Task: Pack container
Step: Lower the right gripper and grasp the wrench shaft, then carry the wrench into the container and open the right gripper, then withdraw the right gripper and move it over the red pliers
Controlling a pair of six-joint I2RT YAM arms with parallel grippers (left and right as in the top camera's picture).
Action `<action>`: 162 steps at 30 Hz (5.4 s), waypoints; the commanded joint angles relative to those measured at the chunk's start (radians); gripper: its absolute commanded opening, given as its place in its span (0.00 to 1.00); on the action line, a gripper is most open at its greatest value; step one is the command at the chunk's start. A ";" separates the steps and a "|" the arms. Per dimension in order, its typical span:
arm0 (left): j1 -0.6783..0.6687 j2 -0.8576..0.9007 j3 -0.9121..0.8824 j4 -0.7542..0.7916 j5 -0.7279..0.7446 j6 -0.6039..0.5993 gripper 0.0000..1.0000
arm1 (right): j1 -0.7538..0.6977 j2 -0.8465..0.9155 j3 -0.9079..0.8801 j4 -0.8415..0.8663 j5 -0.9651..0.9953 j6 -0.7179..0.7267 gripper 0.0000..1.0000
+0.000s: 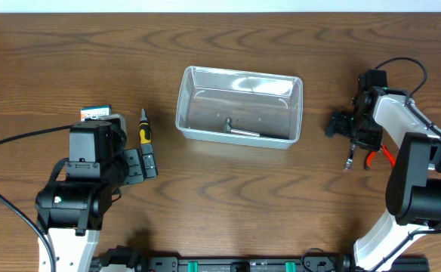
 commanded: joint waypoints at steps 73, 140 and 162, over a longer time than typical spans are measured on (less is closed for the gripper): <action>-0.002 -0.001 0.023 0.000 -0.012 -0.015 0.98 | 0.070 -0.038 0.383 -0.181 -0.036 -0.241 0.01; -0.002 0.000 0.023 0.000 -0.012 -0.011 0.98 | -0.114 -0.119 0.916 -0.698 -0.016 -0.116 0.99; -0.002 0.000 0.023 0.000 -0.012 -0.005 0.98 | -0.219 -0.347 -0.042 -0.138 -0.051 -0.148 0.99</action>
